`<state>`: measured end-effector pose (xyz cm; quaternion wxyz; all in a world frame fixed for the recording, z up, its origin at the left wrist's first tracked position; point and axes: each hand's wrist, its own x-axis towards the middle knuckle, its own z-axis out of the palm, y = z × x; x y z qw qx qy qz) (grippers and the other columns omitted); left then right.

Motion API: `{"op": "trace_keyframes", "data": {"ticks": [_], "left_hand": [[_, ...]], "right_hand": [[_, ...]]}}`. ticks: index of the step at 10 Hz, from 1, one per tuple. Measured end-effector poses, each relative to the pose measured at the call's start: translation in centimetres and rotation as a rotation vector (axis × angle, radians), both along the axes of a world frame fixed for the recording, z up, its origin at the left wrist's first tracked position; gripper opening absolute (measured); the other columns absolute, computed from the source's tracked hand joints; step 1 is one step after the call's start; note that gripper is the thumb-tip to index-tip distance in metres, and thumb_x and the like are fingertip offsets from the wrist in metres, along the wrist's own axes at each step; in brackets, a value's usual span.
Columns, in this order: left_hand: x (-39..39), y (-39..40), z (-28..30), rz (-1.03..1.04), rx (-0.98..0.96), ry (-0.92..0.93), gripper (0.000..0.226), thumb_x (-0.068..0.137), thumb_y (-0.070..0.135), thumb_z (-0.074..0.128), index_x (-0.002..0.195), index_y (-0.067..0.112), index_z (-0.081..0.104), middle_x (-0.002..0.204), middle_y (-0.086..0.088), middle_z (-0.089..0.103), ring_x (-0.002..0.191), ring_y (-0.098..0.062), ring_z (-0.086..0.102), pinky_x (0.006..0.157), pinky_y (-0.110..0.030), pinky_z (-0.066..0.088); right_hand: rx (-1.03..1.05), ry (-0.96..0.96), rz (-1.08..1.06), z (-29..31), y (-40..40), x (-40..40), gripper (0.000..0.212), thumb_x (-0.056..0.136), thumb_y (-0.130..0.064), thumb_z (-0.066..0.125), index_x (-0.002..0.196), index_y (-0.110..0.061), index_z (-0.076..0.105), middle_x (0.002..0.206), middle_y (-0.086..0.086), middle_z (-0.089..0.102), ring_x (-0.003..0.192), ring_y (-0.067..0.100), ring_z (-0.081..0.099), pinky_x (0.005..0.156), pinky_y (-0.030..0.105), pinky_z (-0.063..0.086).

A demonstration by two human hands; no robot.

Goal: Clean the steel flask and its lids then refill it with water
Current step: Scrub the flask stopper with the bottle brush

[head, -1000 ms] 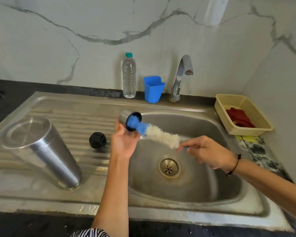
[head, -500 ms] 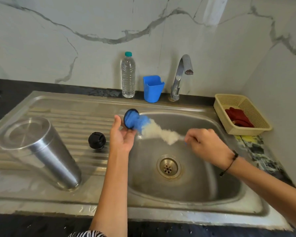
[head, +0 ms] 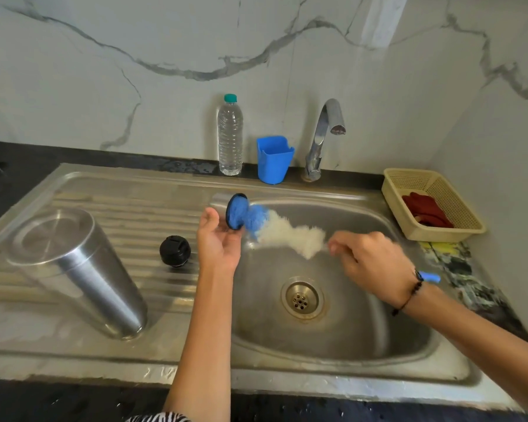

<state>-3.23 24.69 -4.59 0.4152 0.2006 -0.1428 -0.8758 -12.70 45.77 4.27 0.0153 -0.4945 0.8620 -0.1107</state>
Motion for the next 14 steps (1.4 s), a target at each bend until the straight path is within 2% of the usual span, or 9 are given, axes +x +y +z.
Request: {"op": "trace_keyframes", "data": {"ticks": [1, 2, 4, 5, 7, 9, 10, 12, 14], "left_hand": [[0.3, 0.1, -0.5, 0.011, 0.0, 0.109, 0.028, 0.078, 0.026, 0.062, 0.099, 0.009, 0.056, 0.109, -0.016, 0.055, 0.115, -0.033, 0.055, 0.102, -0.049, 0.043], [0.5, 0.4, -0.2, -0.035, -0.01, 0.05, 0.047, 0.086, 0.029, 0.059, 0.127, 0.006, 0.051, 0.124, -0.019, 0.057, 0.12, -0.033, 0.055, 0.102, -0.047, 0.044], [0.9, -0.9, 0.0, -0.194, -0.168, -0.415, 0.066, 0.078, 0.055, 0.061, 0.126, 0.012, 0.049, 0.122, -0.019, 0.061, 0.109, -0.025, 0.063, 0.093, -0.039, 0.052], [0.6, -1.3, 0.0, -0.154, -0.209, -0.428, 0.086, 0.069, 0.043, 0.071, 0.138, 0.003, 0.039, 0.121, -0.016, 0.06, 0.103, -0.021, 0.065, 0.089, -0.037, 0.054], [0.7, 0.0, -0.9, -0.036, -0.01, -0.102, 0.037, 0.088, 0.034, 0.061, 0.111, 0.005, 0.059, 0.101, -0.011, 0.064, 0.099, -0.026, 0.063, 0.094, -0.047, 0.05], [0.2, 0.2, -1.4, -0.005, -0.062, -0.124, 0.038, 0.079, 0.03, 0.066, 0.106, 0.007, 0.052, 0.095, -0.009, 0.058, 0.095, -0.021, 0.059, 0.088, -0.035, 0.051], [0.0, 0.4, -1.6, 0.004, -0.042, -0.115, 0.019, 0.09, 0.027, 0.059, 0.09, 0.009, 0.055, 0.09, -0.008, 0.057, 0.093, -0.02, 0.057, 0.095, -0.036, 0.047], [0.4, 0.7, -1.4, 0.067, 0.016, -0.039, 0.059, 0.067, 0.035, 0.075, 0.115, 0.01, 0.051, 0.1, -0.009, 0.056, 0.097, -0.025, 0.058, 0.086, -0.041, 0.053], [1.2, 0.3, -1.9, -0.113, -0.21, -0.347, 0.021, 0.094, 0.02, 0.056, 0.114, 0.024, 0.054, 0.086, 0.0, 0.061, 0.082, -0.014, 0.061, 0.074, -0.03, 0.051]], "right_hand": [[-0.048, -1.1, -0.203, 0.5, 0.1, 0.1, 0.028, 0.098, -0.012, 0.042, 0.078, -0.011, 0.062, 0.049, -0.001, 0.041, 0.037, 0.01, 0.024, 0.035, 0.015, 0.016], [-0.096, -1.078, -0.24, -0.4, 0.5, 0.3, 0.027, 0.098, -0.011, 0.042, 0.079, -0.009, 0.062, 0.05, -0.002, 0.043, 0.036, 0.007, 0.027, 0.034, 0.015, 0.018], [-0.074, 0.567, 0.052, -1.8, 1.9, -0.2, 0.012, 0.075, -0.003, 0.063, 0.081, -0.013, 0.063, 0.059, 0.002, 0.053, 0.045, 0.024, 0.051, 0.04, 0.022, 0.022], [-0.07, 0.498, 0.098, -2.3, 1.5, 0.1, 0.013, 0.075, -0.001, 0.06, 0.078, -0.013, 0.062, 0.058, 0.001, 0.051, 0.044, 0.025, 0.05, 0.039, 0.025, 0.027], [-0.035, -1.311, -0.277, -0.8, 0.2, 1.1, 0.03, 0.097, -0.012, 0.04, 0.075, -0.013, 0.06, 0.049, 0.0, 0.037, 0.041, 0.01, 0.018, 0.039, 0.016, 0.011], [-0.008, 0.419, -0.02, -1.5, 0.6, 0.4, 0.009, 0.077, -0.008, 0.067, 0.077, -0.013, 0.06, 0.059, 0.002, 0.054, 0.048, 0.026, 0.053, 0.042, 0.021, 0.02], [-0.099, 0.616, 0.082, -1.6, 0.5, 0.3, 0.016, 0.065, -0.002, 0.071, 0.07, -0.012, 0.058, 0.053, 0.002, 0.047, 0.039, 0.022, 0.045, 0.04, 0.02, 0.017], [-0.11, -0.674, -0.093, -2.1, 0.1, 1.5, 0.031, 0.094, -0.013, 0.048, 0.067, -0.018, 0.063, 0.048, -0.01, 0.051, 0.047, 0.002, 0.046, 0.053, 0.018, 0.037], [-0.049, -0.12, -0.143, -3.6, 1.5, 1.9, 0.017, 0.091, -0.016, 0.053, 0.08, -0.022, 0.065, 0.059, -0.005, 0.06, 0.058, 0.018, 0.06, 0.055, 0.029, 0.043]]}}
